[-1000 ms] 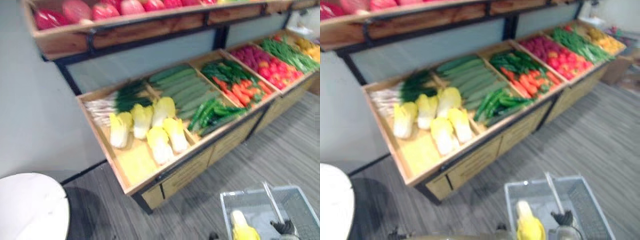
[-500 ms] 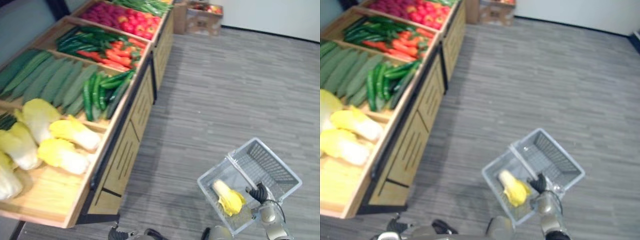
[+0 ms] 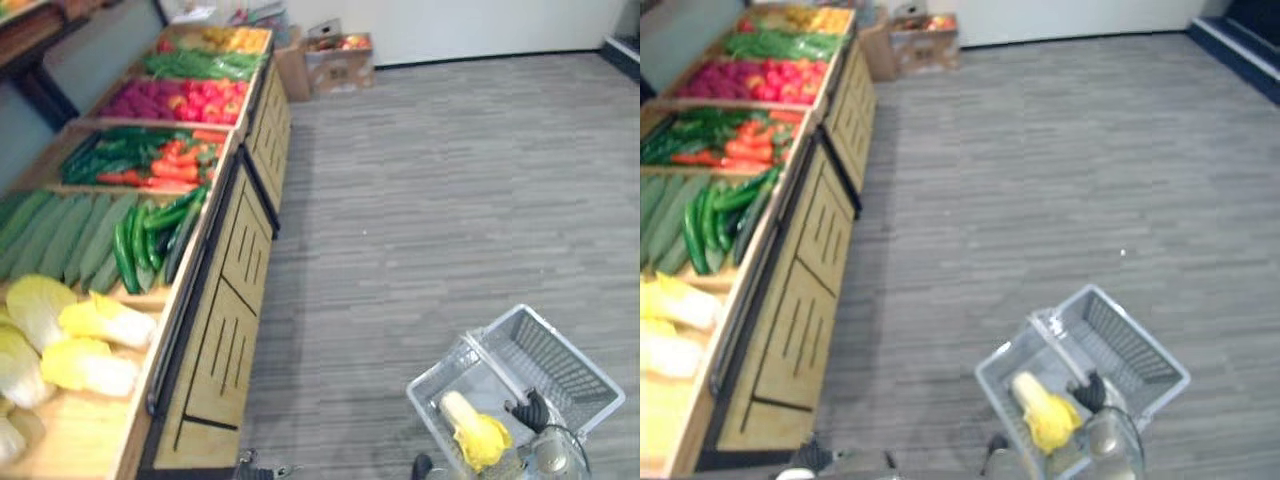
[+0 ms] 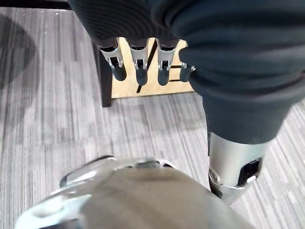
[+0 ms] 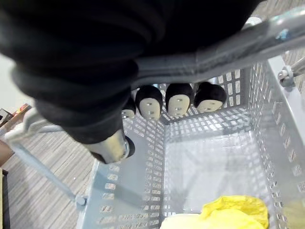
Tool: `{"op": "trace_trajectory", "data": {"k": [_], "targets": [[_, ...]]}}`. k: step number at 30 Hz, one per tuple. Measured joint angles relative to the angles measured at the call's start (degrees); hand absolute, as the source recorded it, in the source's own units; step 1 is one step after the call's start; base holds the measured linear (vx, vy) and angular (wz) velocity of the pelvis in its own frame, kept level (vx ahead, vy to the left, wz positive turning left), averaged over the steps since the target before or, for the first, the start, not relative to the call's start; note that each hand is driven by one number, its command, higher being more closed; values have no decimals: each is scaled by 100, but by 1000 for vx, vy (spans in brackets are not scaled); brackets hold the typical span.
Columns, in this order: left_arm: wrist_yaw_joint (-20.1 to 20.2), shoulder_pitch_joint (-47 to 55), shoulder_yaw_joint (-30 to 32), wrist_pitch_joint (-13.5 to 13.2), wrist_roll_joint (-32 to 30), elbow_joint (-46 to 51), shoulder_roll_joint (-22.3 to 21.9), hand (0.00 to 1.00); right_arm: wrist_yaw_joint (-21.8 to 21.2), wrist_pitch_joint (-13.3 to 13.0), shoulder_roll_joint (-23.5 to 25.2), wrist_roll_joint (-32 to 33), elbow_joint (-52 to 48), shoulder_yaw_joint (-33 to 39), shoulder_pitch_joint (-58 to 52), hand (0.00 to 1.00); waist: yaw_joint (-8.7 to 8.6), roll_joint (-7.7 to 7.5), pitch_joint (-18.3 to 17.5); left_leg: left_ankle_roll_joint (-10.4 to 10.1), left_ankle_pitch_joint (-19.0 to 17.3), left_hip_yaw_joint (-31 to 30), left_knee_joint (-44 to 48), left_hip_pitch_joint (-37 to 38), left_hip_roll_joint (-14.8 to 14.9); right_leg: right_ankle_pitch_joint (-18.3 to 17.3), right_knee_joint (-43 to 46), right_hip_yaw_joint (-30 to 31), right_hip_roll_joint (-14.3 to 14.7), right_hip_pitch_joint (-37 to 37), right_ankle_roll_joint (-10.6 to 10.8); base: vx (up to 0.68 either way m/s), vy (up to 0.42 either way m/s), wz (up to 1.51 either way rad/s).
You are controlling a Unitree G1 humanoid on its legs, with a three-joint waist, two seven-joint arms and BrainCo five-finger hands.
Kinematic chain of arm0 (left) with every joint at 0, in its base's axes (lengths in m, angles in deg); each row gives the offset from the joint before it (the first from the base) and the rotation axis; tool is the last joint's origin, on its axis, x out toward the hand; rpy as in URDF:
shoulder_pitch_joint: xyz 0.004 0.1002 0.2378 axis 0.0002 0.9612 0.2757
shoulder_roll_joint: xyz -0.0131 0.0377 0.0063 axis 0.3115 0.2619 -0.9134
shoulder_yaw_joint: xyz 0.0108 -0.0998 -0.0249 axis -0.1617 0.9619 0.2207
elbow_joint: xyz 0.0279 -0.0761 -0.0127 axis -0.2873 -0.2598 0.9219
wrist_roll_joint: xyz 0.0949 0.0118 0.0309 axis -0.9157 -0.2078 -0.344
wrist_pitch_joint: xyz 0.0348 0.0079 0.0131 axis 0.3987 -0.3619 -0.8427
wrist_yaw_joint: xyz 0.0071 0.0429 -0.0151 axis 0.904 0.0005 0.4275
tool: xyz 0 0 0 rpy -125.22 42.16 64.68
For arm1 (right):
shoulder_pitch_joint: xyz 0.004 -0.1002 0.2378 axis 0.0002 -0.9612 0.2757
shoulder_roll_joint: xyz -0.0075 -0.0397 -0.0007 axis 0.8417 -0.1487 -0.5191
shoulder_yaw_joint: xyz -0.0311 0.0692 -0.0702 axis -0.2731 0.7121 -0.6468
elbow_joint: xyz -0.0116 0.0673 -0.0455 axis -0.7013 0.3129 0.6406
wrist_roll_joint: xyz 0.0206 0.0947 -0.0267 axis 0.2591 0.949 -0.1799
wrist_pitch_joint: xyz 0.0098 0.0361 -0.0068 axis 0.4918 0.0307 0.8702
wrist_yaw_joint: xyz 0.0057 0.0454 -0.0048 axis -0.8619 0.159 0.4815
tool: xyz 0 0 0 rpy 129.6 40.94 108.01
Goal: Pick vegetable in the basket
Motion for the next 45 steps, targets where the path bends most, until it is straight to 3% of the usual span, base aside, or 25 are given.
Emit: {"op": "trace_trajectory", "data": {"k": [3, 7, 12, 17, 23, 26, 28, 30, 31, 33, 34, 37, 38, 41, 42, 43, 45], "targets": [[-39, -15, -20, -11, -2, 5, 16, 0, -7, -60, -7, 6, -37, -25, -70, 100, -29, 70, -53, -15, -229, -121, -477, 108, -59, 337, -446, -13, -7, 1, 154, 3, 132, -1], [-53, -22, -107, 6, -19, -9, 108, 0, -12, -59, -31, 4, -43, 65, -60, 100, 10, -56, -1, 63, -338, -133, -1040, 152, -323, 795, -881, -98, -139, 2, 247, 0, 161, 15], [-55, -15, -173, -2, -17, -11, 130, 0, -10, -69, -20, 3, -72, 80, -58, 100, -1, -59, -16, 203, -438, -91, -995, 186, -514, 828, -871, 7, -311, 5, 301, 1, 80, -7], [-62, -16, -215, 1, -103, -62, 247, 0, -10, -101, 133, 4, -72, 65, -73, 100, 106, -260, -79, 211, -479, 57, -1036, 212, -549, 850, -884, 167, -297, -97, 336, -6, 16, -18], [-71, -10, -226, -1, -191, -60, 281, 0, -10, -83, 200, 1, -58, 94, -123, 100, 131, -351, -130, 241, -497, 149, -1113, 223, -604, 851, -859, 261, -330, -194, 343, 12, 6, -8], [-72, -13, -331, -2, -250, -55, 300, 0, -7, -80, 198, 0, -56, 246, -97, 100, 119, -344, -125, 350, -686, 161, -927, 200, -657, 565, -185, 316, -433, -480, 510, 9, 62, -7], [-105, -20, -494, -5, -370, -54, 299, 0, 23, -45, 182, 0, -54, 439, -68, 100, 120, -255, -93, 462, -889, 149, -676, 173, -608, 442, 1141, 366, -465, -1025, 602, -48, 116, -3], [-121, -18, -548, -5, -422, -49, 372, 0, 52, -36, 224, -2, -55, 488, -77, 100, 58, -294, -44, 546, -992, 143, -589, 384, -679, 501, 2333, 391, -603, -1406, 510, -27, 120, 5], [-139, 18, -557, 5, -422, -54, 443, 0, 69, -37, 316, -1, -55, 465, -127, 100, 8, -348, 25, 710, -1094, 114, -596, 635, -711, 619, 2941, 495, -673, -1588, 325, 32, 116, 14], [-175, 23, -544, 17, -419, -53, 498, 0, 80, -46, 483, 0, -52, 430, -162, 100, -93, -411, 37, 793, -1160, 49, -600, 724, -710, 459, 3125, 535, -598, -1666, 177, 63, 80, 14], [-199, 2, -464, 48, -413, -54, 529, 0, 80, -48, 577, 2, -51, 371, -160, 100, -113, -455, 61, 800, -1185, 40, -605, 734, -680, 273, 2942, 527, -441, -1771, 154, 110, 31, 7], [-225, -23, -303, 96, -406, -48, 534, 0, 81, -53, 613, 8, -50, 341, -124, 100, -185, -457, 122, 780, -1197, 29, -750, 755, -648, 348, 1471, 360, -115, -1793, 233, 177, -21, 9], [-239, -92, -223, 134, -409, -48, 491, 0, 85, -46, 613, 12, -50, 380, -111, 100, -192, -500, 173, 651, -1168, 32, -813, 841, -684, 470, 492, 333, -71, -1761, 390, 313, -91, 14], [-267, -200, -203, 134, -412, -42, 503, 0, 87, -7, 614, 8, -50, 477, -94, 100, -210, -610, 346, 376, -1378, -132, -956, 1217, -726, 797, -247, 282, -122, -1736, 338, 409, -193, 29], [-269, -235, -195, 136, -411, -41, 479, 0, 89, 22, 602, 9, -49, 528, -109, 100, -225, -557, 371, 313, -1464, -200, -975, 1280, -666, 1060, -85, 264, -79, -1746, 260, 433, -272, 52], [-267, -310, -195, 130, -411, -27, 385, 0, 98, 54, 543, 9, -51, 625, -181, 100, -289, -315, 361, 200, -1611, -352, -982, 1319, -393, 1150, 318, 127, 105, -1819, 171, 363, -226, 46], [-271, -358, -187, 103, -416, 6, 304, 0, 104, 57, 523, 12, -60, 730, -146, 100, -320, -54, 309, 129, -1524, -645, -813, 1256, -116, 778, 708, -130, 326, -1925, -254, 502, -266, 38]]}}
